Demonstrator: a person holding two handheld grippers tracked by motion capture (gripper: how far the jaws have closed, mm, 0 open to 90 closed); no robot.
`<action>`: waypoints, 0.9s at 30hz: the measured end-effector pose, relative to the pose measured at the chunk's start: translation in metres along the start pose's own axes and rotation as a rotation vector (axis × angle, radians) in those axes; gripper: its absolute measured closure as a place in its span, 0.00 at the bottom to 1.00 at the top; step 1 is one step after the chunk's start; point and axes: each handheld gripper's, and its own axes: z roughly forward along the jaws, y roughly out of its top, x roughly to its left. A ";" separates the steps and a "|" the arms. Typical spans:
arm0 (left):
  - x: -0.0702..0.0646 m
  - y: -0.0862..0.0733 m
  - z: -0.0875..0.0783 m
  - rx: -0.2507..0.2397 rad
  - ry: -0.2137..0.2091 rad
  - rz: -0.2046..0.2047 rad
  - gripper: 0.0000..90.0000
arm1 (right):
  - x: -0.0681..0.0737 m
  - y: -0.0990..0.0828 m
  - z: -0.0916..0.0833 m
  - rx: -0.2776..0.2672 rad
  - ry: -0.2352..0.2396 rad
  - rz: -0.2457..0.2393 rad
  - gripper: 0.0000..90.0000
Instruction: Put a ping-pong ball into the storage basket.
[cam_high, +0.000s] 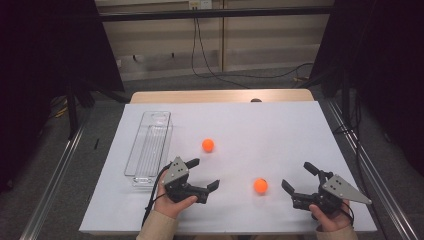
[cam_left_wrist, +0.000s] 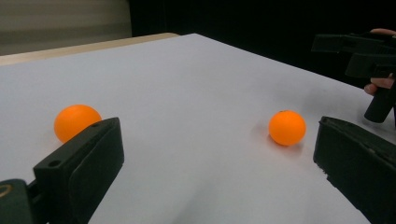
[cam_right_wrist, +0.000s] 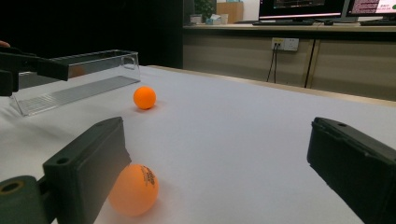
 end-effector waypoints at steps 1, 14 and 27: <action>0.000 0.000 0.001 0.001 -0.002 -0.001 0.02 | 0.000 0.000 0.000 -0.001 -0.001 0.001 0.04; -0.005 0.001 0.011 0.030 -0.026 0.004 0.02 | 0.000 0.000 0.000 -0.001 -0.001 -0.006 0.04; -0.009 0.003 0.021 0.045 -0.044 0.015 0.02 | 0.000 0.000 0.001 -0.002 -0.002 -0.003 0.04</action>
